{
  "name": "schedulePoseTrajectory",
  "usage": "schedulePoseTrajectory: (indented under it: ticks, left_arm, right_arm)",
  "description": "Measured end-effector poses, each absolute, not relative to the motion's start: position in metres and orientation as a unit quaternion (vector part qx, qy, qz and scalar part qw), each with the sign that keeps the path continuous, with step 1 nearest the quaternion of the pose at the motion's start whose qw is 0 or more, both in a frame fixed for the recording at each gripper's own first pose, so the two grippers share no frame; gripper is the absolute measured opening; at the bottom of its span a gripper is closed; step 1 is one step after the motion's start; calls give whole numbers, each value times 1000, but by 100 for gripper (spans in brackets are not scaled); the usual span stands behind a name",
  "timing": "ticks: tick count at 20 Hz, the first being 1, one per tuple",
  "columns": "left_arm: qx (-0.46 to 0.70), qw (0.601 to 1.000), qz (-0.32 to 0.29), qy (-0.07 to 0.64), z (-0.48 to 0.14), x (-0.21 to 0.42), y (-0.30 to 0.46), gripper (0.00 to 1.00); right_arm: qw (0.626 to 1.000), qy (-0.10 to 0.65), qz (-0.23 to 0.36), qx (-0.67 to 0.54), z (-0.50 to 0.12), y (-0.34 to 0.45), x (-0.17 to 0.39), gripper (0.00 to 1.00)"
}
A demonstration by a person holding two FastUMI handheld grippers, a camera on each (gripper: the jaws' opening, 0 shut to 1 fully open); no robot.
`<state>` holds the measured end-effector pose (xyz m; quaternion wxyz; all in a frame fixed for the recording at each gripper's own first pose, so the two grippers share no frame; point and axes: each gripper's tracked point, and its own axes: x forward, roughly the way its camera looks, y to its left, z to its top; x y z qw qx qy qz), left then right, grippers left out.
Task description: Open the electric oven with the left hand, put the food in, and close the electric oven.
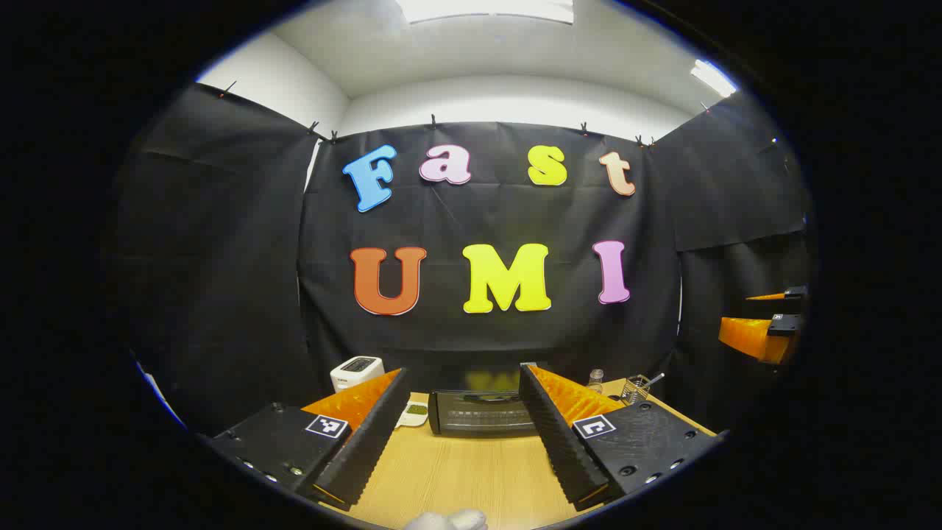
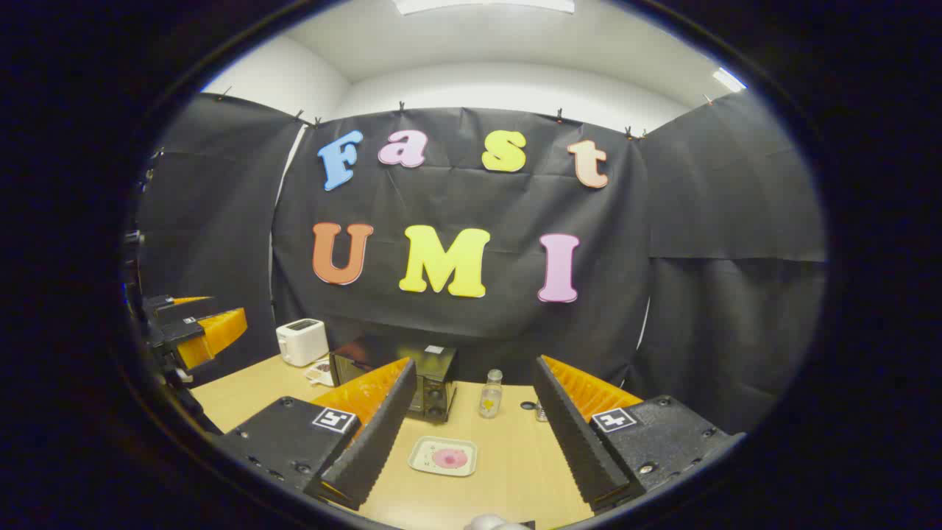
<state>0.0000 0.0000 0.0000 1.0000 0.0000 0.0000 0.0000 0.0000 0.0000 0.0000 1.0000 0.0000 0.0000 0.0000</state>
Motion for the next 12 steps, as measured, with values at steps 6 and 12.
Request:
schedulePoseTrajectory:
  ticks: [6,12]
  left_arm:
    - [3,1000,-14,5,0,8,-10,95]
    - [14,1000,-12,12,-6,12,-10,95]
  right_arm:
    - [1000,-4,-18,-15,3,-11,-1,99]
    - [1000,10,-16,-9,-7,-13,14,99]
